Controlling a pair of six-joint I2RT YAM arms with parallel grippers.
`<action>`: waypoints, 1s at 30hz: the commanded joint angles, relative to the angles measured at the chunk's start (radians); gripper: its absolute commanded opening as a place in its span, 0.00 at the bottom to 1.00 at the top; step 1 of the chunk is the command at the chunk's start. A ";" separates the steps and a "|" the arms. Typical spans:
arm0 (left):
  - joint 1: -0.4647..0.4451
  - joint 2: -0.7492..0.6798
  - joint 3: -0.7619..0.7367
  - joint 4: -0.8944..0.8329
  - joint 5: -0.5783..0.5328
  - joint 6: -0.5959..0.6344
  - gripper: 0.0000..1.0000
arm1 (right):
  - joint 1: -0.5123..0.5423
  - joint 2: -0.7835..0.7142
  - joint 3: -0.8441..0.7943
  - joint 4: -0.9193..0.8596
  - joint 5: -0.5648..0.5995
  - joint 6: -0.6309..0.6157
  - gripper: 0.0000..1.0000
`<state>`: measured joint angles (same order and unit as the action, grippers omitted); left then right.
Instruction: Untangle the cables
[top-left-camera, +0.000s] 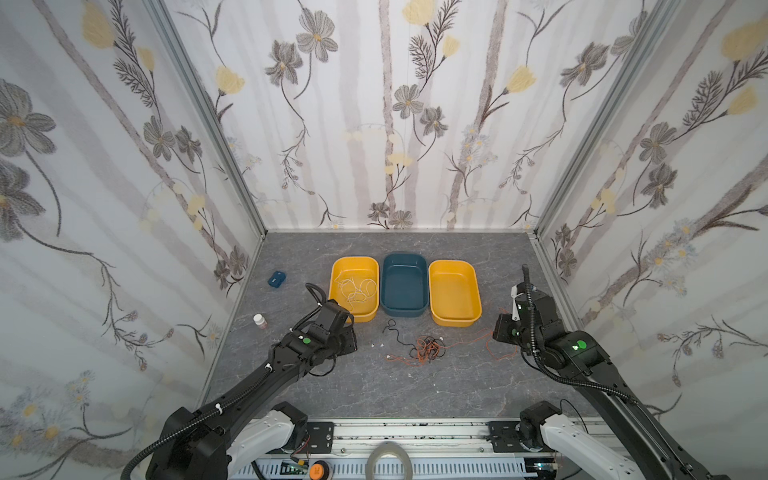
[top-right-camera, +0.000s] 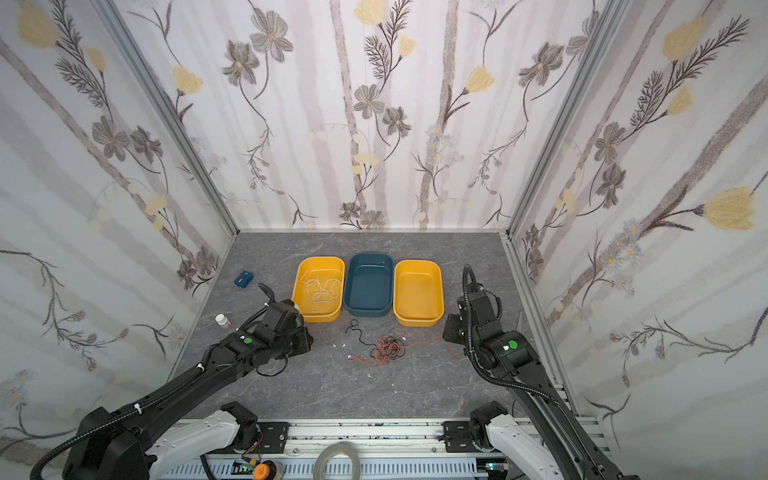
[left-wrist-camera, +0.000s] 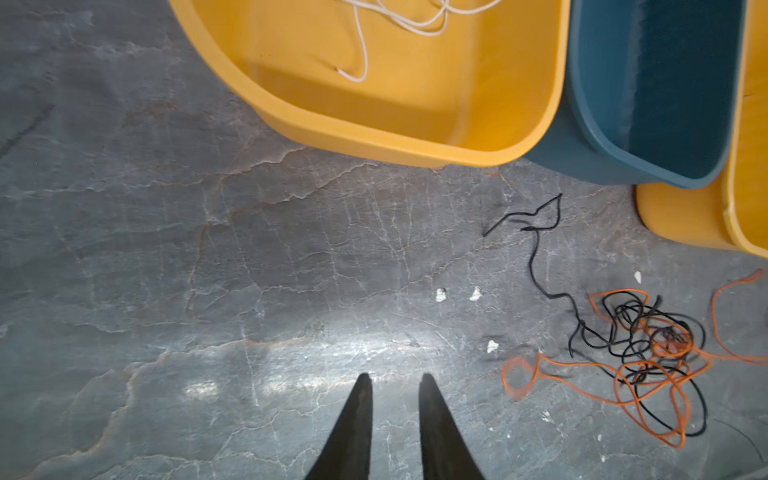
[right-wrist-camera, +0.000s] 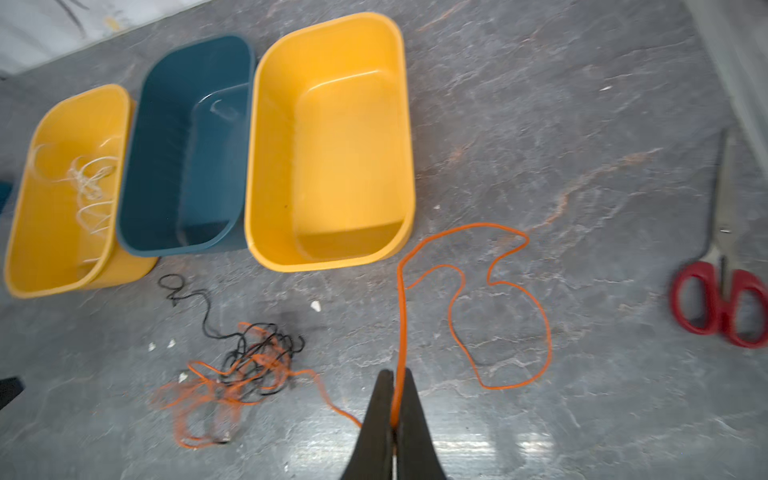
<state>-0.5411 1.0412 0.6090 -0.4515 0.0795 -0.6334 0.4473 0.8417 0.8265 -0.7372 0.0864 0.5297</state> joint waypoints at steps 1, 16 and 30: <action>0.001 -0.008 0.018 0.038 0.061 0.004 0.32 | 0.064 0.029 -0.002 0.126 -0.140 -0.001 0.00; -0.192 0.213 0.169 0.357 0.300 0.061 0.50 | 0.206 0.068 0.100 0.195 -0.214 -0.013 0.00; -0.400 0.623 0.306 0.547 0.400 0.097 0.47 | 0.176 0.093 0.138 0.154 -0.076 -0.030 0.00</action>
<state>-0.9260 1.6264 0.8917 0.0383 0.4576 -0.5488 0.6323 0.9344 0.9577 -0.5800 -0.0216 0.5041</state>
